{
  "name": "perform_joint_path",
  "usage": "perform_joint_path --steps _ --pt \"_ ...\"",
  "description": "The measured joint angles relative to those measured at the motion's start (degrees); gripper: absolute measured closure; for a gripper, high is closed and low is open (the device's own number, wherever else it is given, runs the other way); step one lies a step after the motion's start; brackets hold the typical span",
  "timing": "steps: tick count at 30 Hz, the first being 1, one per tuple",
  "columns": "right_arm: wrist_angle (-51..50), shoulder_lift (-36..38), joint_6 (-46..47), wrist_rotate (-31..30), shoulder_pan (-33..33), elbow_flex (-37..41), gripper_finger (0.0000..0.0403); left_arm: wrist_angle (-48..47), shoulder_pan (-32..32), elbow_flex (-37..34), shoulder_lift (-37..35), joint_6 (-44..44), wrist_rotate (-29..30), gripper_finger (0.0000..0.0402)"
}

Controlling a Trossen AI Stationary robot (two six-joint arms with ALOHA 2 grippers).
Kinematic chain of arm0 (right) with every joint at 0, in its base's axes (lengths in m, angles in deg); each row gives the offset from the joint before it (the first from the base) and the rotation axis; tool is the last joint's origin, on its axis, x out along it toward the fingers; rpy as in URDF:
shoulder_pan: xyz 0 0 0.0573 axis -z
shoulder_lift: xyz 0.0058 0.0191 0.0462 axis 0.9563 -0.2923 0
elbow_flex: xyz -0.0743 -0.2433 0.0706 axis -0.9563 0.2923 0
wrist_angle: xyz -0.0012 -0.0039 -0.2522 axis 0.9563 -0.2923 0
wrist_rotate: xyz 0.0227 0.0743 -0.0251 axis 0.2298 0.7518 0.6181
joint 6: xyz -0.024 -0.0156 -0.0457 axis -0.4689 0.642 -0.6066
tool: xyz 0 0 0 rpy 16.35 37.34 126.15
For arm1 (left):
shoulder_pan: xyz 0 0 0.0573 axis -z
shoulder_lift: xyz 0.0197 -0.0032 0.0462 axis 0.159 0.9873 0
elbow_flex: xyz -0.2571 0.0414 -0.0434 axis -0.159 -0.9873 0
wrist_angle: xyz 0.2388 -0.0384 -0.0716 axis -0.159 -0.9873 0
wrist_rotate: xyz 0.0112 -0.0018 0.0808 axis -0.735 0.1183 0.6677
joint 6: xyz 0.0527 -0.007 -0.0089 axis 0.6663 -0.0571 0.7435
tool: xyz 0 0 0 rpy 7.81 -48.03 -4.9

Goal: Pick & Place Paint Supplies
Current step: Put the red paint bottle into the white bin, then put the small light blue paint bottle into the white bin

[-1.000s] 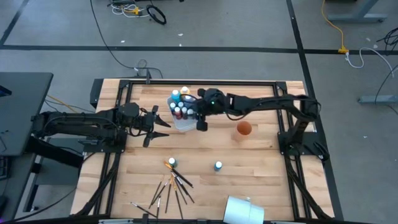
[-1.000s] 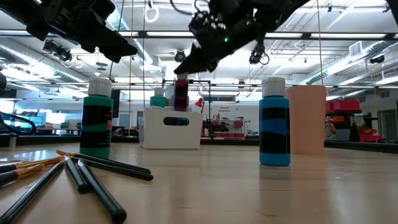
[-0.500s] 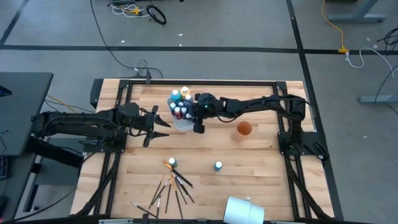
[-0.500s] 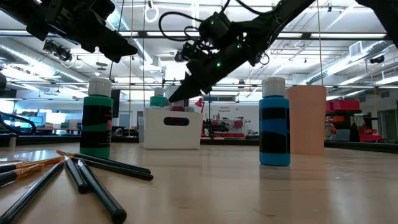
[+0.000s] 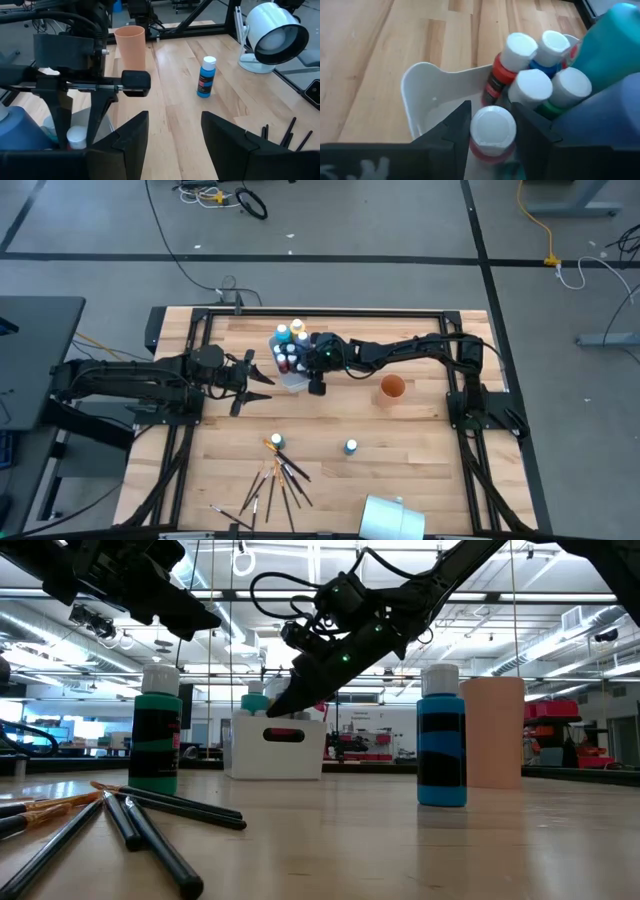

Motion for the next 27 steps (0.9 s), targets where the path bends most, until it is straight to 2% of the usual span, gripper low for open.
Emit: perform_joint_path --steps 8,18,23,27 --pt "2.3 0.0 -0.4 -1.9 0.1 0.1 0.0235 0.0 0.0 0.0 0.0 0.0 0.0 0.021" --pt "1.7 3.2 -0.1 -1.3 -1.4 0.1 0.0229 0.0 0.0 0.0 0.0 0.0 0.0 0.021" --pt "3.2 5.4 0.0 2.8 -4.1 0.0 0.0229 0.0 0.0 0.0 0.0 0.0 0.0 0.021" --pt "3.2 6.1 0.0 3.3 -6.8 0.1 0.0229 0.1 0.0 0.0 0.0 0.0 0.0 0.021"
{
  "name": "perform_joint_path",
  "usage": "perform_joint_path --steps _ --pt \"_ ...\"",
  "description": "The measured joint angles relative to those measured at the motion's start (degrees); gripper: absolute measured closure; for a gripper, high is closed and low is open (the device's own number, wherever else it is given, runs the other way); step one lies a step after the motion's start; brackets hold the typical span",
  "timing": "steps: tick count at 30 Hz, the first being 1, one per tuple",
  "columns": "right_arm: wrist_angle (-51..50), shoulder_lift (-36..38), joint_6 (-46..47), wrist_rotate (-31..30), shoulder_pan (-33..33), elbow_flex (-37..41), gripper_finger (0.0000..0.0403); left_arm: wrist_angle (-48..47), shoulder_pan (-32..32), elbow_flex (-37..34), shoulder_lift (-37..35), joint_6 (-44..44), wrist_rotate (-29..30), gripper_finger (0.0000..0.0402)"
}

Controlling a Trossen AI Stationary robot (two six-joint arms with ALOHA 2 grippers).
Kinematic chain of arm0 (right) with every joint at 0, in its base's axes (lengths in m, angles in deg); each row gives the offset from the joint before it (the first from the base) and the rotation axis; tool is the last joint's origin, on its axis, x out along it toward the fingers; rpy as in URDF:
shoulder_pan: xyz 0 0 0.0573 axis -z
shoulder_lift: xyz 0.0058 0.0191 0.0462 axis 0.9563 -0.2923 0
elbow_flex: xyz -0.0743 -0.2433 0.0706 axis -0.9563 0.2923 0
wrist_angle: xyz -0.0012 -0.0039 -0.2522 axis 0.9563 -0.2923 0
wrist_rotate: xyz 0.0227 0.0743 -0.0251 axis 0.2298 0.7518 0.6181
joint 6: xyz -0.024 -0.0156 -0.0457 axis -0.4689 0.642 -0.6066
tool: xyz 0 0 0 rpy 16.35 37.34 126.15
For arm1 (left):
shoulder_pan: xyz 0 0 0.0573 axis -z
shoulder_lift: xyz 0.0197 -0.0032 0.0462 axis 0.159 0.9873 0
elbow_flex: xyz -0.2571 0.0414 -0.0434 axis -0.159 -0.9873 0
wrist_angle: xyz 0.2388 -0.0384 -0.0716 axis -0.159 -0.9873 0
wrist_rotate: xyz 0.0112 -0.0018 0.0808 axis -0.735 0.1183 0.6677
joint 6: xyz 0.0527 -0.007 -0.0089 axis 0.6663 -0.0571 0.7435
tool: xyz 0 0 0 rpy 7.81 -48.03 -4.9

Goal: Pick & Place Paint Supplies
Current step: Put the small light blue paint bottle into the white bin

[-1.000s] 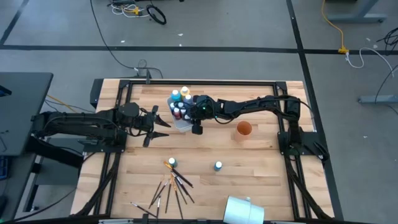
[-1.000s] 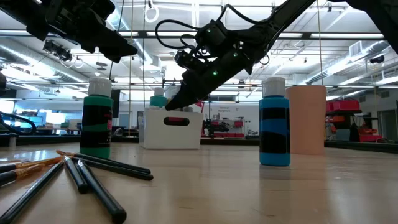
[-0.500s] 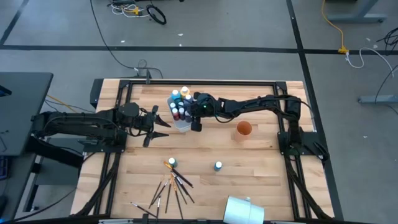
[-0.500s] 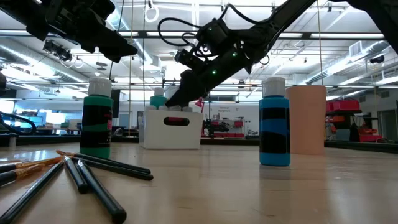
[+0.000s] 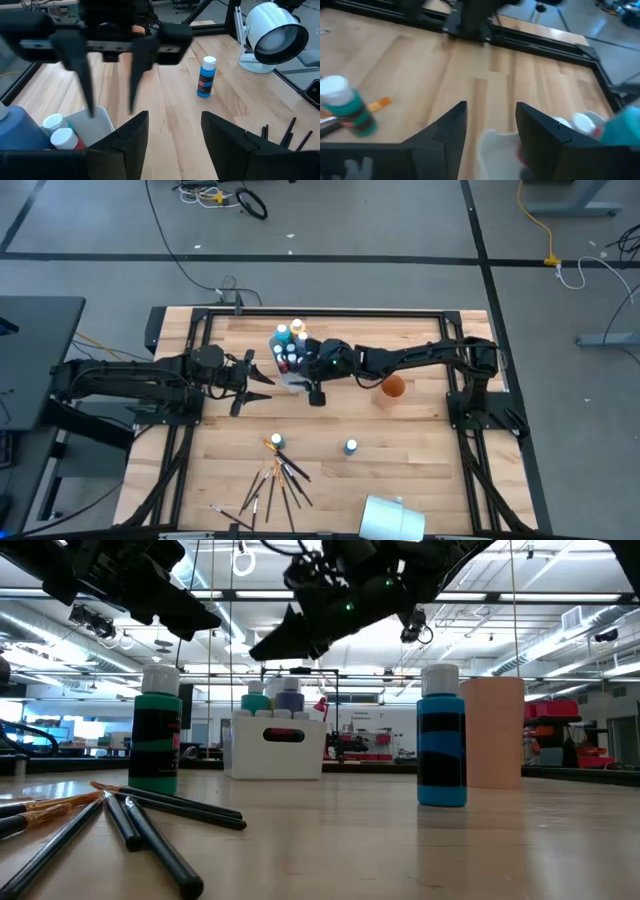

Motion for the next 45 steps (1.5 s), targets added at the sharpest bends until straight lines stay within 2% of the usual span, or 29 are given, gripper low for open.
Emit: perform_joint_path --steps 5,9,14,18,25,29,33,37,40,45 --pt "-1.0 0.5 1.3 0.0 -3.3 0.0 0.0229 0.0 0.0 0.0 0.0 -1.5 -1.5 0.021" --pt "-1.4 0.5 2.9 0.4 -6.0 0.0 0.0229 0.0 0.0 0.0 0.0 -3.1 -6.1 0.021" --pt "-6.8 3.2 4.2 0.5 -9.0 0.0 0.0229 0.2 0.2 0.0 0.0 -3.1 -11.3 0.021" --pt "-14.5 8.4 6.9 0.6 -10.7 0.0 0.0229 4.0 2.3 0.0 1.6 -5.6 -10.6 0.021" --pt "-27.3 13.4 8.9 0.4 -14.1 0.0 0.0229 10.5 8.4 0.0 8.3 -2.8 -10.1 0.021" --pt "-29.1 13.3 8.8 0.6 -15.7 0.0 0.0229 10.6 11.6 0.0 12.8 -2.9 -7.3 0.021" --pt "-29.9 14.0 9.1 0.5 -16.5 2.0 0.0229 14.5 14.1 0.0 17.0 -4.1 -7.6 0.021" --pt "-23.6 18.3 11.9 0.6 -16.6 8.5 0.0229 16.8 16.2 0.0 20.2 -4.3 -7.6 0.021" --pt "-14.9 22.0 12.1 0.6 -16.6 16.0 0.0229 15.8 17.0 -0.1 21.6 -3.0 -7.4 0.021" --pt "0.5 27.9 10.9 0.6 -16.3 26.4 0.0229 16.3 17.4 0.0 22.1 -6.0 -7.5 0.021"
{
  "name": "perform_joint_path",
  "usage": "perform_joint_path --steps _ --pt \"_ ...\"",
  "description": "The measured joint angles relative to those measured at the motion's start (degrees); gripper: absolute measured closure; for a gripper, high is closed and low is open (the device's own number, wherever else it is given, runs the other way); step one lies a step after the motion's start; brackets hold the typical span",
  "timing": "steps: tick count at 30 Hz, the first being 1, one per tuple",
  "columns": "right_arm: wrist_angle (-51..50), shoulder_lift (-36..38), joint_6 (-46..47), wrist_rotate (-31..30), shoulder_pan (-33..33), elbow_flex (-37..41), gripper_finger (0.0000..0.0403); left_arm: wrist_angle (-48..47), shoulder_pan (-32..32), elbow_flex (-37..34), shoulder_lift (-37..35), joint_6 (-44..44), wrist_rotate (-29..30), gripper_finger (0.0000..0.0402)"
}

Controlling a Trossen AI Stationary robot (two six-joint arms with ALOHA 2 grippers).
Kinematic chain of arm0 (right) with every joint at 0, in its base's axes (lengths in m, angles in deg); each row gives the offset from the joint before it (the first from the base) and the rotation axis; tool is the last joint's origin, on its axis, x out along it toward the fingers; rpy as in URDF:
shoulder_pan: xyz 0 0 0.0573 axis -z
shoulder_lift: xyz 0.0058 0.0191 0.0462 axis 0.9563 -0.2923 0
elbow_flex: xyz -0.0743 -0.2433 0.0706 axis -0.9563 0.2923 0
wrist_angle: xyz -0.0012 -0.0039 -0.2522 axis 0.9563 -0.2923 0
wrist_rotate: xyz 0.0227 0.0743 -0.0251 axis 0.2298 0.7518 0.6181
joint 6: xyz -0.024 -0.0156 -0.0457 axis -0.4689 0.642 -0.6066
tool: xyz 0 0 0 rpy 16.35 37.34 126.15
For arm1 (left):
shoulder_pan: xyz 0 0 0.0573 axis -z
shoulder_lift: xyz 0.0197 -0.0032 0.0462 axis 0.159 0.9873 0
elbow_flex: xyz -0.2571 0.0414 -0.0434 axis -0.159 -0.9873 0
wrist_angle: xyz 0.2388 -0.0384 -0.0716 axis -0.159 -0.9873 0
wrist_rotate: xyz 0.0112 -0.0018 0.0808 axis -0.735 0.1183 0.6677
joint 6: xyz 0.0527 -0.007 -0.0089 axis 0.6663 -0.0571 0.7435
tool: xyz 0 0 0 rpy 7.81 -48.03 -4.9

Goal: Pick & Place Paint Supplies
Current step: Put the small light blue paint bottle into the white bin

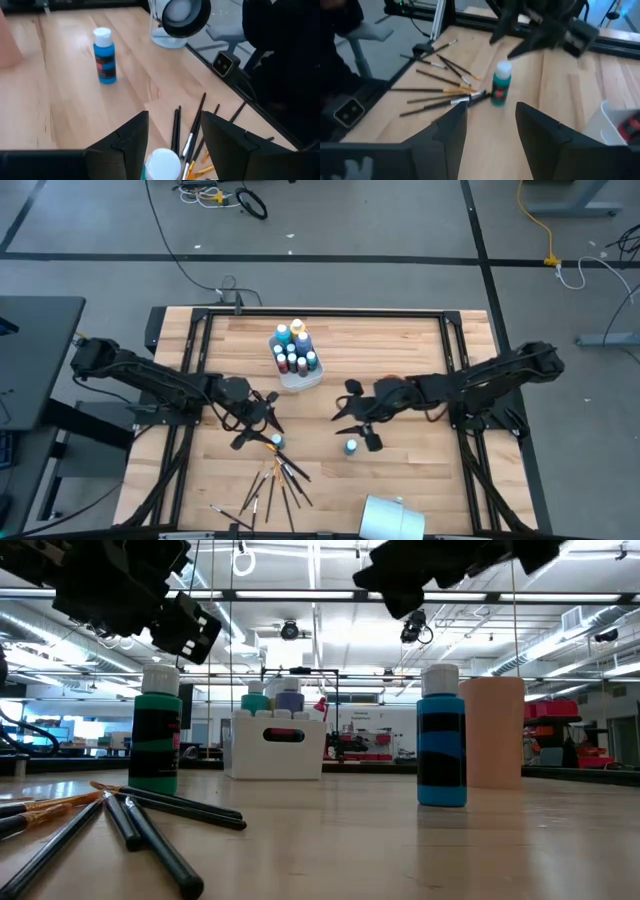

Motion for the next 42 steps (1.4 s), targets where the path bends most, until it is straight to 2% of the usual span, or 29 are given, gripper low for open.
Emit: perform_joint_path --steps 8,15,31,42 --pt "12.3 3.9 1.3 -0.1 0.5 9.9 0.0229 0.0 2.2 0.0 3.6 -0.5 1.9 0.021" --pt "19.6 3.9 1.5 -0.1 0.5 13.3 0.0229 -0.3 2.9 0.0 6.8 -0.5 4.8 0.021" --pt "20.8 3.9 1.7 -0.1 0.5 13.6 0.0229 -2.9 2.9 -0.1 6.8 0.8 6.2 0.0213" --pt "20.8 3.9 1.6 0.0 0.5 13.6 0.0229 -2.9 2.9 0.0 6.7 3.2 7.6 0.0273"
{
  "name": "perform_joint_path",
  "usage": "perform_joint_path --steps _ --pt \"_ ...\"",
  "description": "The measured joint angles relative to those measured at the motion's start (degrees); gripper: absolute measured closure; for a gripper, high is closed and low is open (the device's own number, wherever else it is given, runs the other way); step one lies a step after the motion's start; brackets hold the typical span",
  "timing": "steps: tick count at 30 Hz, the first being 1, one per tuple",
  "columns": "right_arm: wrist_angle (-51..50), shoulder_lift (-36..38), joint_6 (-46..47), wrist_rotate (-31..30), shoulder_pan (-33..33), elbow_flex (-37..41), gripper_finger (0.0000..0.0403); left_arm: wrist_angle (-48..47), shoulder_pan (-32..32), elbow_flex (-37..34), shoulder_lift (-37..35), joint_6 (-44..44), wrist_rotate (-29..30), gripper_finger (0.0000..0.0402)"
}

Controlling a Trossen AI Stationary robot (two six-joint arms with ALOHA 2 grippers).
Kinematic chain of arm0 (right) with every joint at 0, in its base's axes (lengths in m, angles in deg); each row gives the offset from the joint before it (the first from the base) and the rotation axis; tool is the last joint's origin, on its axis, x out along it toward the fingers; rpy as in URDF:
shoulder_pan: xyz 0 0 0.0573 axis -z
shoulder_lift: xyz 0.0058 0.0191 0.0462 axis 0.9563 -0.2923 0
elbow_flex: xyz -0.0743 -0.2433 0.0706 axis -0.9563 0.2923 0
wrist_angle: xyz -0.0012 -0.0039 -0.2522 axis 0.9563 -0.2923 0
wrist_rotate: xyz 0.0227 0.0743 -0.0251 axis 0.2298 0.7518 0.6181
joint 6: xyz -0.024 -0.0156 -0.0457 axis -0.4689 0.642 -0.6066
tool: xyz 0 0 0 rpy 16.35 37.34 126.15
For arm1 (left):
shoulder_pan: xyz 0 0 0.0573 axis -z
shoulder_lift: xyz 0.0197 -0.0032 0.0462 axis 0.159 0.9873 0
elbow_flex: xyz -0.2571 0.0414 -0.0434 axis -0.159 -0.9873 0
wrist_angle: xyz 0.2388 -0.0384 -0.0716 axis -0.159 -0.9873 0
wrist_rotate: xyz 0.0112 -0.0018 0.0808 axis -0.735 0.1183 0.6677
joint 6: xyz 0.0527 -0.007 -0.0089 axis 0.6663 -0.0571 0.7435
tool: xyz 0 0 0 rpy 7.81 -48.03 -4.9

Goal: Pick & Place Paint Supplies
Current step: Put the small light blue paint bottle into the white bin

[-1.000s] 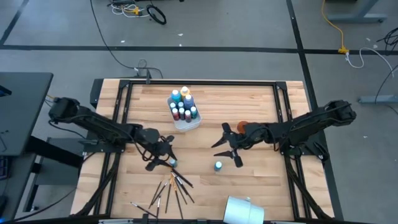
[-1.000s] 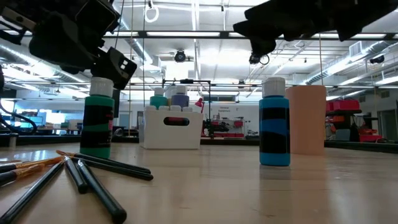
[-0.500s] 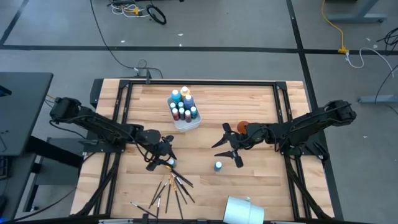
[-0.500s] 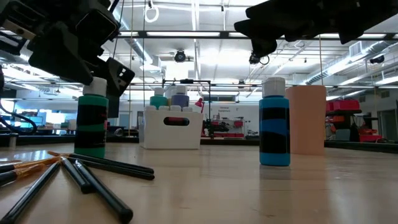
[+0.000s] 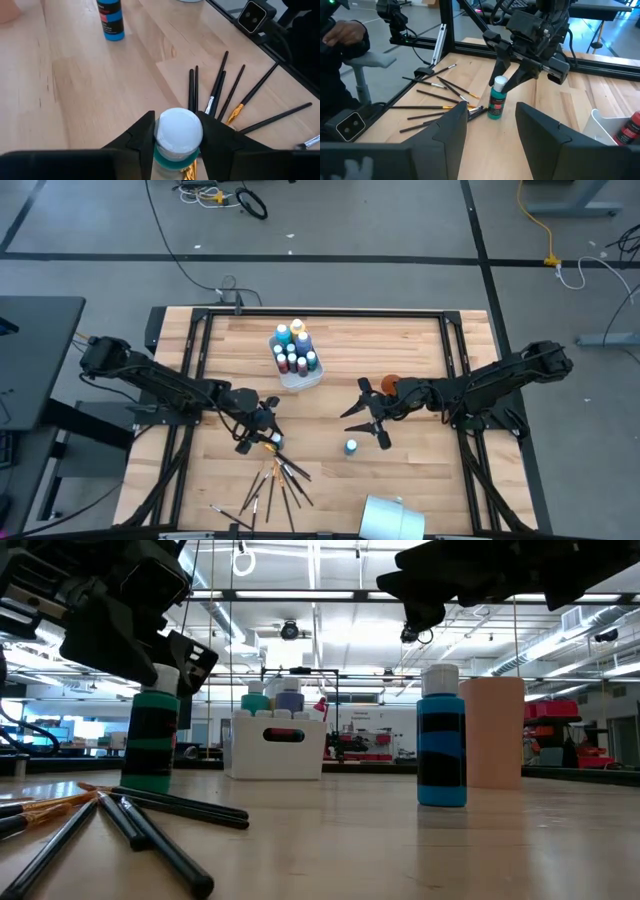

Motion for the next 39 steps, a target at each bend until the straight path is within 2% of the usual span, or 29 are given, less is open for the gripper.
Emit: perform_joint_path --steps 4,9,14,17,19,21,24,28,32,35,39 --pt "0.0 0.0 0.0 0.0 0.0 0.0 0.0229 1.8 0.0 0.1 -1.2 1.5 2.7 0.0273" --pt "0.0 0.0 0.0 0.0 0.0 0.0 0.0229 1.4 -1.2 1.3 -5.4 5.3 15.2 0.0255" --pt "0.0 0.0 0.0 0.0 0.0 0.0 0.0229 1.9 -5.3 3.3 -11.1 8.5 24.5 0.0272" --pt "0.0 0.0 0.0 0.0 0.0 0.0 0.0229 2.1 -9.4 3.9 -14.0 6.3 32.2 0.0272" --pt "0.0 0.0 0.0 0.0 0.0 0.0 0.0229 1.7 -12.7 3.9 -15.0 3.6 34.9 0.0272" --pt "0.0 0.0 0.0 0.0 0.0 0.0 0.0229 1.3 -16.1 3.7 -14.9 0.9 34.7 0.0271" --pt "0.0 0.0 0.0 0.0 0.0 0.0 0.0229 3.2 -20.4 2.3 -13.0 -1.9 29.4 0.0267" --pt "0.0 0.0 0.0 0.0 0.0 0.0 0.0229 2.9 -22.8 1.0 -8.7 -4.8 26.2 0.0271" --pt "-0.1 0.0 -0.1 0.0 0.0 0.0 0.0229 2.7 -22.8 0.9 -4.9 -4.5 27.2 0.0266" --pt "-0.1 0.0 -0.1 0.0 0.0 0.0 0.0229 3.2 -22.8 0.9 -2.3 -5.3 30.5 0.026" --pt "-0.1 0.0 -0.1 0.0 0.0 0.0 0.0229 3.6 -23.1 1.0 0.9 -6.8 32.4 0.0268"
